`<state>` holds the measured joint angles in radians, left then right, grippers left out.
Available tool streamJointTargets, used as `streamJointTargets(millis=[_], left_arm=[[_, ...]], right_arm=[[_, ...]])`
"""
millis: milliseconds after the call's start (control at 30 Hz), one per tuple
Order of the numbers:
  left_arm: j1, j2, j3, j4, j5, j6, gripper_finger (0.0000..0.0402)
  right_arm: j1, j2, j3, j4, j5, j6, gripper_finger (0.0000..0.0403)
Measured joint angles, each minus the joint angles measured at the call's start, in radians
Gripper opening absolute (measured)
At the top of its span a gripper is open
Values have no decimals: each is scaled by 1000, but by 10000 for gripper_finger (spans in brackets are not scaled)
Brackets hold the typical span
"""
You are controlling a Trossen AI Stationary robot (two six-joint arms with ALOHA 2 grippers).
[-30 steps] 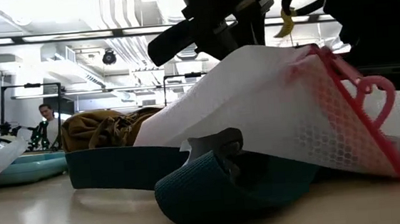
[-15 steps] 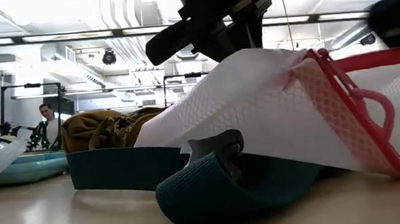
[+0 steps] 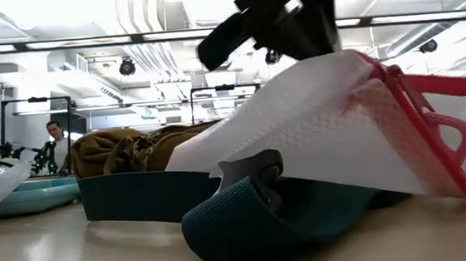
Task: Unpack backpack
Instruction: Remove the playing cards from the pink zip bag, then remove the chocolate bar from the pink zip bag
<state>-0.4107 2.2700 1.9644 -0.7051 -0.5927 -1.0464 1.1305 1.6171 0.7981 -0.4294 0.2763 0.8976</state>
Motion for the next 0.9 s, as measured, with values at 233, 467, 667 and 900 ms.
streamJointTargets(millis=[233,467,667,900], left_arm=[[0,0,0,20,7,25,0],[0,0,0,18,8,12,0],[0,0,15,60,12,24,0],[-2,-3,77,123,16,140,0]], right_arm=[[2,-54,63,-14,-16,-44,326],[-7,-45,63,-111,72,-16,326],[-44,-44,65,-13,478,50,327],[-184,24,63,145,622,48,305]])
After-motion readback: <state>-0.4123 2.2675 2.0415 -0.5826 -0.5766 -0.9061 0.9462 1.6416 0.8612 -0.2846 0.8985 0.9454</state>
